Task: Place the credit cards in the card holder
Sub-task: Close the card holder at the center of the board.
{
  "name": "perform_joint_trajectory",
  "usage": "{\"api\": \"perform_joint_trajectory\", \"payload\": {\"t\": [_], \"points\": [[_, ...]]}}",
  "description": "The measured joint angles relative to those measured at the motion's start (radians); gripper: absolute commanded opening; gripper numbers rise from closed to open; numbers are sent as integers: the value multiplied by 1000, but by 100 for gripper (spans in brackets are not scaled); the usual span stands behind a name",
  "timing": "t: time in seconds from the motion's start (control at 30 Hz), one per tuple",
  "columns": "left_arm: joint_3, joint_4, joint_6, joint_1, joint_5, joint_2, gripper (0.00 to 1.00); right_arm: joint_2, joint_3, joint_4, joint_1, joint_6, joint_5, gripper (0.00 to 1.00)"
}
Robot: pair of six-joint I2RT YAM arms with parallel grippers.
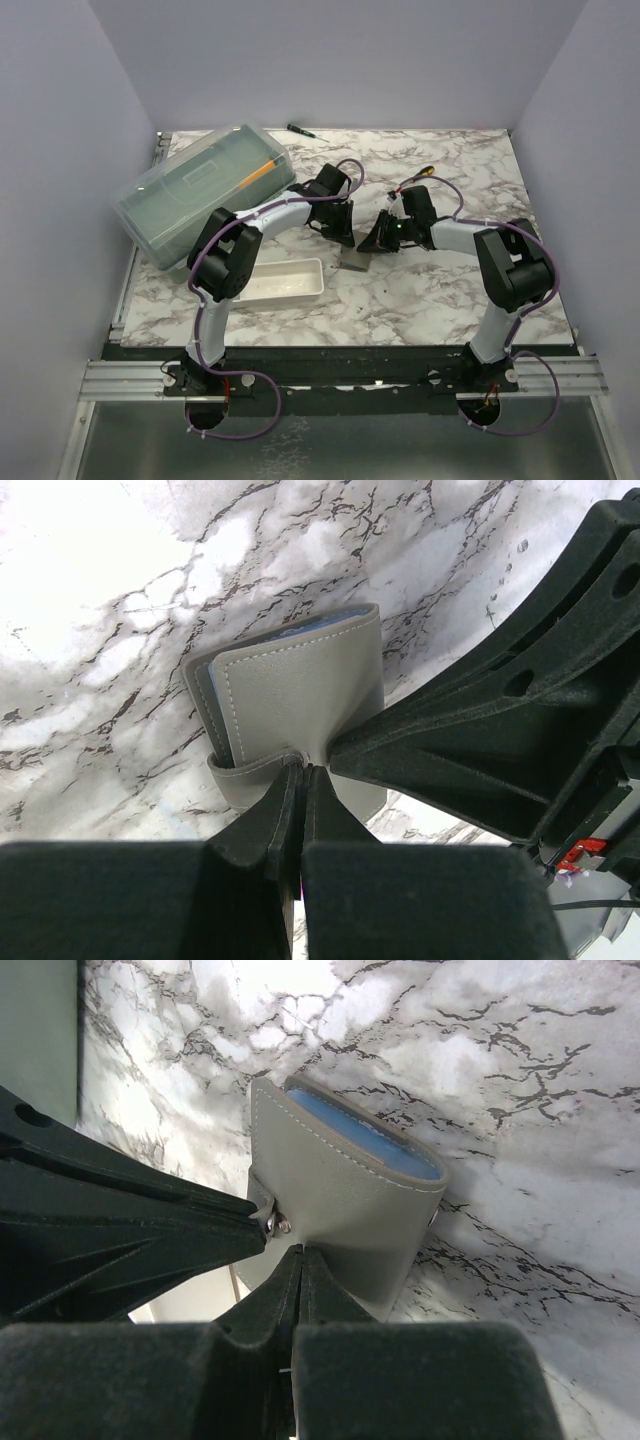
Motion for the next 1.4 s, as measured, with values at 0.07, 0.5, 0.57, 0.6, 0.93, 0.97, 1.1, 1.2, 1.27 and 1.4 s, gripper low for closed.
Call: {"api": "perform_joint_trajectory", "payload": {"t": [0.07,0.5,0.57,0.6,0.93,0.97,1.1,1.2,1.27,1.4], "points": [[0,2,-5,0,0,2,0,1,0,0,0,0,-1,0],[1,2,6,-14,-15,2,0,2,2,-1,0,0,-2,0],[6,-4,10,-20,-28,4,0,2,2,-1,0,0,-2,0],[8,-6,10,-21,-32,5,0,2,2,-1,0,0,-2,0],[41,-45,-13,-55,-119,16,0,2,2,-1,-1,0,-3,0],[46,-50,-17,-58,-128,18,0,3,2,-1,-1,0,-3,0],[59,-66,-32,-64,-153,26,0,3,2,0,-2,1,-4,0],[62,-72,-45,-69,-169,32,0,3,0,3,-2,1,-5,0],[61,-73,-53,-74,-184,38,0,3,-2,5,-2,2,-5,0],[63,-77,-60,-85,-216,40,0,3,-5,9,-3,5,-6,0]]}}
